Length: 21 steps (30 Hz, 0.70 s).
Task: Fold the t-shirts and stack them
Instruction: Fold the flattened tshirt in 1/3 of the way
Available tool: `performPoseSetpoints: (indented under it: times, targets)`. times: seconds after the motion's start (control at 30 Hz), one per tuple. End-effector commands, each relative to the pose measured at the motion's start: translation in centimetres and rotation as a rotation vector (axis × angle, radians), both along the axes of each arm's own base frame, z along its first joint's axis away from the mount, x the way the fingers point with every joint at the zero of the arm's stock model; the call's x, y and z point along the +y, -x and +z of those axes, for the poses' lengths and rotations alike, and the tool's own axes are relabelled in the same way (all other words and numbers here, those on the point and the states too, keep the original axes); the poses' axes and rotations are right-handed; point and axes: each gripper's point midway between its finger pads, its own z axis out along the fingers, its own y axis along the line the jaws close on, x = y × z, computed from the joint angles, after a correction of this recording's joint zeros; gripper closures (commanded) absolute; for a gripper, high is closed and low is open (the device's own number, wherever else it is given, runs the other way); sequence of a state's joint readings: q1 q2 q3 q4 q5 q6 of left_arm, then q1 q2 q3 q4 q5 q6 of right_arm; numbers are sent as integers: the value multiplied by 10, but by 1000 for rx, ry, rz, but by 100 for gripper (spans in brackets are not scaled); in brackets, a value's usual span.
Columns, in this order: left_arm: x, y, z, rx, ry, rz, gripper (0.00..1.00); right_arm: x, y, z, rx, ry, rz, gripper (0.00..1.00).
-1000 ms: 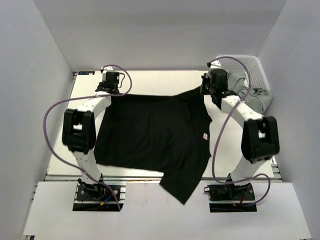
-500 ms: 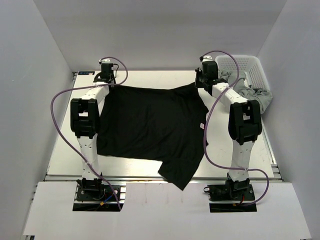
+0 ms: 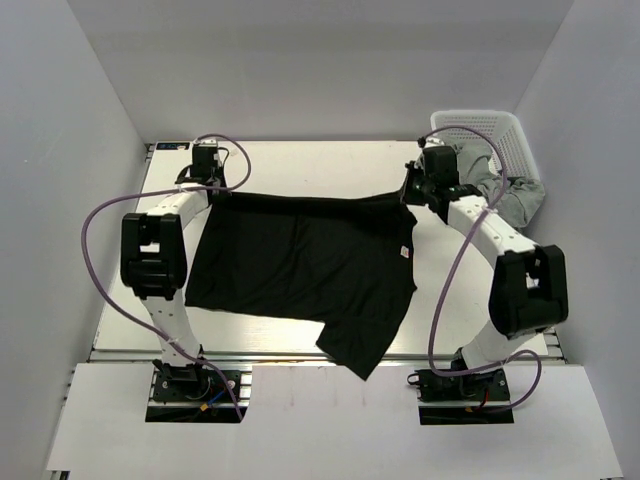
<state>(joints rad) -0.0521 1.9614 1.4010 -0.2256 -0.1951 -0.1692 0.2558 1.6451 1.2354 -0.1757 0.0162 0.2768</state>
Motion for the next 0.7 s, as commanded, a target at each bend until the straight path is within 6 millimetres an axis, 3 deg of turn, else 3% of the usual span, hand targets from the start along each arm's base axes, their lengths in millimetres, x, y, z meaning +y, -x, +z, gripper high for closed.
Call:
performPoseSetpoints:
  times: [0.0, 0.07, 0.1, 0.13, 0.2, 0.47, 0.5, 0.53, 0.57, 0.6, 0.67]
  targets:
    - [5, 20, 33, -47, -11, 18, 100, 8, 34, 2, 39, -75, 26, 100]
    - [8, 34, 36, -46, -17, 25, 100, 9, 54, -9, 77, -96, 39, 100]
    - [9, 37, 38, -48, -23, 32, 100, 10, 59, 0, 57, -112, 46, 100]
    - [13, 43, 37, -38, -36, 45, 100, 10, 71, -13, 96, -117, 54, 100]
    - [15, 50, 38, -26, -43, 52, 100, 12, 81, -18, 110, -123, 65, 100]
    - [14, 93, -2, 104, -5, 96, 100, 32, 125, -53, 216, -227, 118, 100]
    - [14, 96, -5, 112, 0, 103, 100, 34, 137, -68, 260, -234, 127, 98]
    - [14, 98, -7, 121, 6, 109, 98, 37, 140, -70, 266, -245, 131, 93]
    - [13, 104, -10, 148, 12, 119, 72, 38, 149, -78, 298, -252, 134, 85]
    - [14, 109, -13, 170, 9, 120, 53, 36, 155, -86, 314, -245, 129, 70]
    - [13, 117, -12, 212, 19, 137, 36, 33, 161, -91, 332, -221, 127, 51]
